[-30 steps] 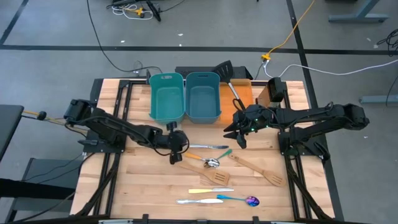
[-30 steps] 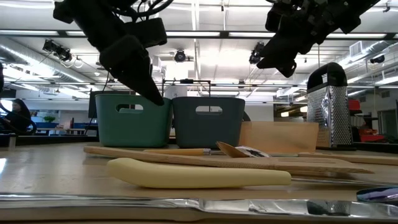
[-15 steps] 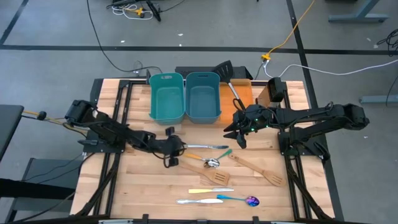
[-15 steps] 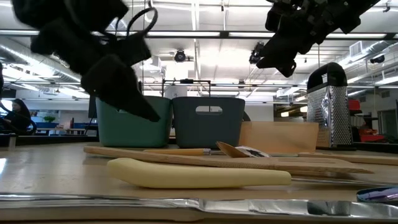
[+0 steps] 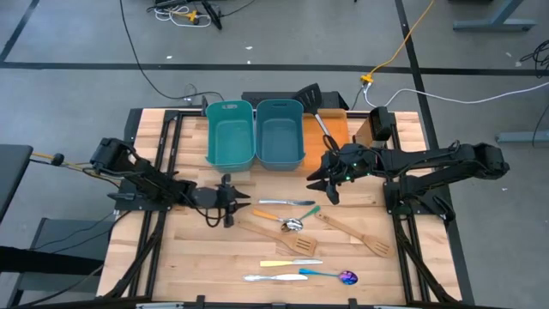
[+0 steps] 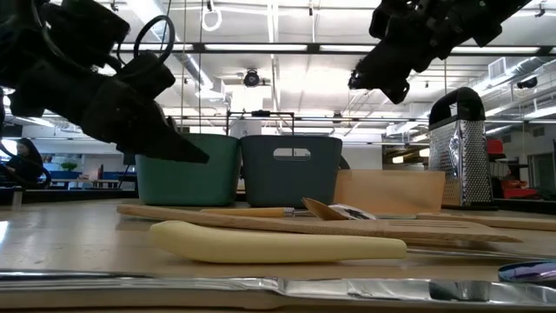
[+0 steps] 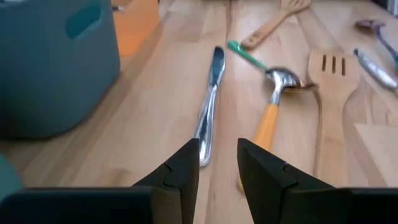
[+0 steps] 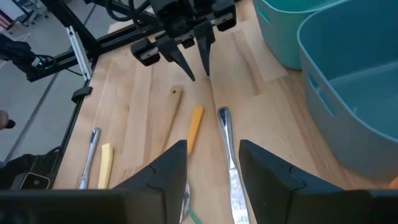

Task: Pick & Place Kitchen Items
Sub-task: Put the top silver table knife into the blue bin

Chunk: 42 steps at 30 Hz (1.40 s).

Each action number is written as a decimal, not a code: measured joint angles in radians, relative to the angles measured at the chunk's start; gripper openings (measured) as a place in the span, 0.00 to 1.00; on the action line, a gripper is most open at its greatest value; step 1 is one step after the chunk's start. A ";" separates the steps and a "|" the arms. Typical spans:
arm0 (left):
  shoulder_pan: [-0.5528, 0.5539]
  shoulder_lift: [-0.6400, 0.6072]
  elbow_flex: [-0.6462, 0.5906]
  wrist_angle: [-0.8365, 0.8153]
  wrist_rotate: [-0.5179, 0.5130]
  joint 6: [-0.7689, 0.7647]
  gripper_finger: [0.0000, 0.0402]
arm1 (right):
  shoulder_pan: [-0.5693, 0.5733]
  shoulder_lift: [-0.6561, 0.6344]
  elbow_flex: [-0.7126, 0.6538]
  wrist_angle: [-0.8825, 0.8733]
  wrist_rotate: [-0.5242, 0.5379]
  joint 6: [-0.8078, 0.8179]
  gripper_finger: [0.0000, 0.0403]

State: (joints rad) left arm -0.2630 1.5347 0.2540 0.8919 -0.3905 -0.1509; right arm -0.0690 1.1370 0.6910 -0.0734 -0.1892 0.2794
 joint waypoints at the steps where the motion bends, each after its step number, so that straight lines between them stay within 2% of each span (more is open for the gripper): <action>1: 0.002 0.007 0.002 0.000 -0.001 0.003 0.29 | 0.000 0.000 0.000 0.003 0.010 0.000 0.39; 6: 0.003 0.061 0.008 0.014 -0.001 0.007 0.29 | 0.000 0.000 0.000 0.016 0.025 0.000 0.39; 15: 0.027 0.249 0.009 0.267 -0.009 0.035 0.29 | 0.001 0.000 0.000 0.018 0.024 0.000 0.39; 26: 0.088 0.381 0.113 0.273 0.081 0.106 0.29 | 0.001 0.000 0.000 0.022 0.024 0.000 0.39; 32: 0.123 0.396 0.120 0.271 0.089 0.111 0.29 | 0.009 0.000 0.000 0.021 0.024 0.000 0.39; 36: 0.146 0.396 0.120 0.271 0.172 0.110 0.29 | 0.018 0.000 0.000 0.021 0.024 -0.001 0.39; 42: 0.175 0.396 0.120 0.271 0.221 0.105 0.29 | 0.021 0.000 0.000 0.021 0.024 -0.007 0.39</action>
State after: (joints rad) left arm -0.0882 1.9308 0.3740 1.1629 -0.1693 -0.0458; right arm -0.0483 1.1370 0.6910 -0.0525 -0.1650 0.2726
